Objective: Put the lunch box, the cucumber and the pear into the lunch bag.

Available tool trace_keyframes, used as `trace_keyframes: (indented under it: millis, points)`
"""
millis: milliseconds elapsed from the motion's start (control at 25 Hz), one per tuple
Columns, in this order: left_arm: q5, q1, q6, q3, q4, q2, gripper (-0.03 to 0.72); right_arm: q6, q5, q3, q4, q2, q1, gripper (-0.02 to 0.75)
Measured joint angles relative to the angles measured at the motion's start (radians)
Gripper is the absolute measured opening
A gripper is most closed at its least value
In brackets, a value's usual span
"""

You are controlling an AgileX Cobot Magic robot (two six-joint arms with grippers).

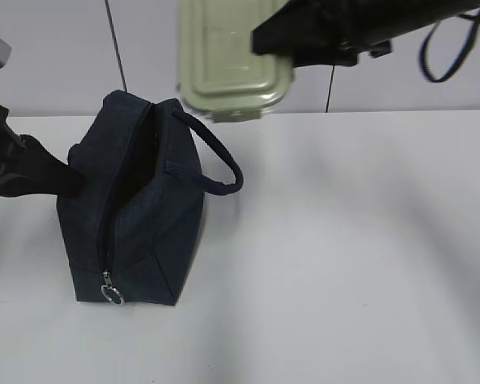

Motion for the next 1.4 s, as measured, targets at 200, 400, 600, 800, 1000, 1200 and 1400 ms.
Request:
trace_keyframes:
  millis: [200,400,600,800,1000,1200,1400]
  points:
    - [0.002,0.0,0.0,0.0,-0.001,0.0,0.001,-0.04,-0.099,-0.03,0.05,0.09,0.182,0.326]
    - [0.005,0.0,0.0,0.0,-0.001,0.0,0.001,-0.044,-0.21,-0.046,0.103,0.138,0.241,0.323]
    - [0.004,0.0,0.0,0.0,-0.001,0.0,0.001,-0.046,-0.247,-0.05,0.124,0.184,0.241,0.323]
    - [0.015,0.0,0.0,0.001,0.005,0.004,0.001,0.137,-0.234,-0.052,-0.105,0.217,0.241,0.321]
    - [0.007,-0.001,0.0,-0.001,-0.018,0.001,0.001,0.402,-0.164,-0.058,-0.513,0.235,0.241,0.321]
    - [0.007,-0.001,0.0,-0.001,-0.02,0.001,0.001,0.451,-0.159,-0.058,-0.534,0.237,0.241,0.321]
    - [0.007,-0.001,0.0,-0.001,-0.02,0.001,0.001,0.429,-0.17,-0.061,-0.452,0.256,0.249,0.321]
